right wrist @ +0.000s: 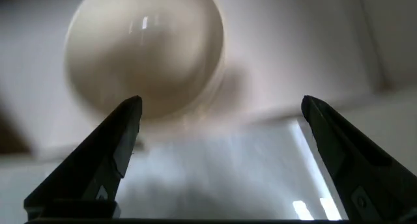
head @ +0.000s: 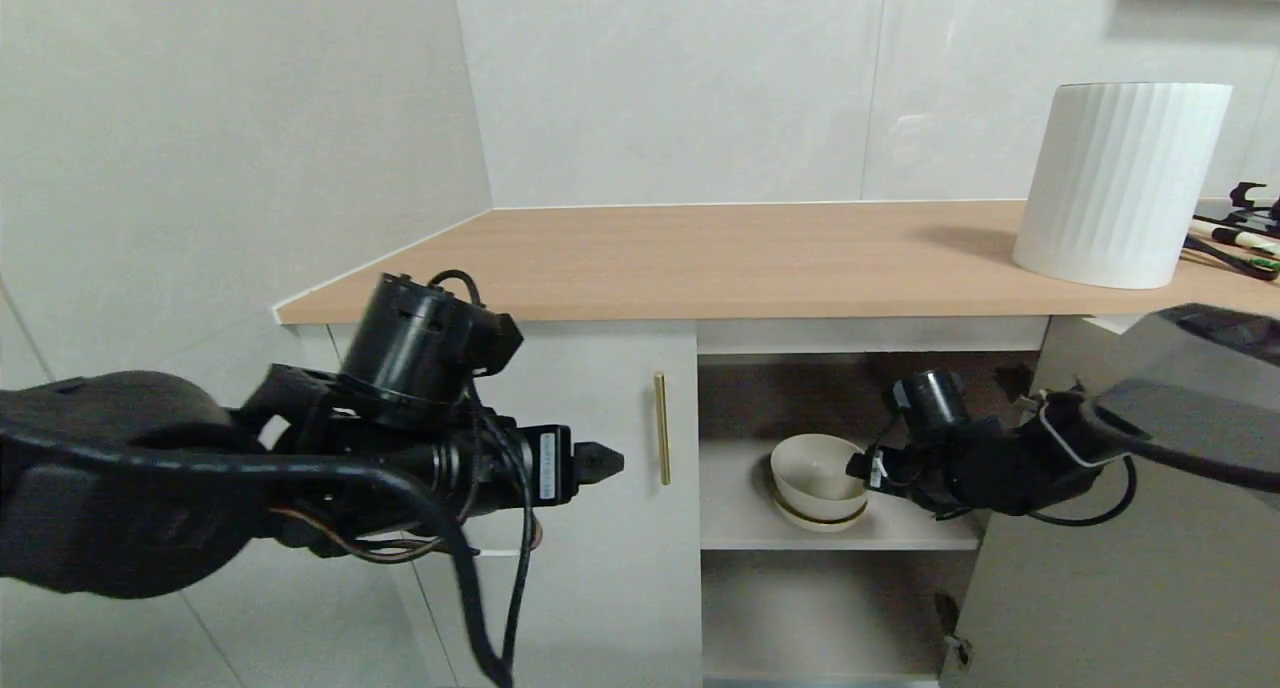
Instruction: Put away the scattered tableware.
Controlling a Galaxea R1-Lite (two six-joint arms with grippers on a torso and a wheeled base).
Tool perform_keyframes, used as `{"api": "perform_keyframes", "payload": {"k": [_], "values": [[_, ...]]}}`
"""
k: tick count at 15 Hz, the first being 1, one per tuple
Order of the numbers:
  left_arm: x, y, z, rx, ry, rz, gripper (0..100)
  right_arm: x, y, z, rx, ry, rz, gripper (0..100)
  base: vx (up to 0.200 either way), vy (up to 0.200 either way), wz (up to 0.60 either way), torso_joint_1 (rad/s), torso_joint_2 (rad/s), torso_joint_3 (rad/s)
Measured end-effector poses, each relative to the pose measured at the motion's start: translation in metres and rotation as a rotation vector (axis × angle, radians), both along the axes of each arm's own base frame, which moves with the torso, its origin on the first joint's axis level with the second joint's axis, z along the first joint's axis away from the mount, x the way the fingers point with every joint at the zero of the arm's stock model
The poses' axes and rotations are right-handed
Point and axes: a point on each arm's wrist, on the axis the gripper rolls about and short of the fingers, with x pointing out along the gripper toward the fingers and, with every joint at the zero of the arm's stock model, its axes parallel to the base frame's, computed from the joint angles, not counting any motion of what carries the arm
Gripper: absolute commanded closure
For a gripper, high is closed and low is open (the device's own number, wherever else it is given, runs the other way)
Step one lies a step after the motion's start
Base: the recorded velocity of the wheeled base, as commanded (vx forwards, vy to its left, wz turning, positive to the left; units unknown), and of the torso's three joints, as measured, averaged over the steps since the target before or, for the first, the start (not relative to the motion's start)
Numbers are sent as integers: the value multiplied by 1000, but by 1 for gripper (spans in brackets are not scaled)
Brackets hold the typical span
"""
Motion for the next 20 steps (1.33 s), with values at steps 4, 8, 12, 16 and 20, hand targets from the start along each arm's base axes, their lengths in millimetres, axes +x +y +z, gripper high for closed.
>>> {"api": "perform_keyframes", "payload": {"k": [4,8,12,16,20], "values": [[-49,37,36,-61,-44,-14,0,-72,3,86,58,78,138,0,0,0,0,0,0,0],[-85,63,51,-104,-108,5,0,-153,6,147,104,65,295,0,0,0,0,0,0,0],[-100,78,56,-130,-148,36,0,-210,2,164,127,8,415,0,0,0,0,0,0,0],[-102,80,52,-157,-123,67,0,-231,-8,168,126,-2,440,0,0,0,0,0,0,0],[-108,81,47,-151,-106,63,0,-234,-10,170,130,-9,446,0,-150,0,0,4,4,2]]}}
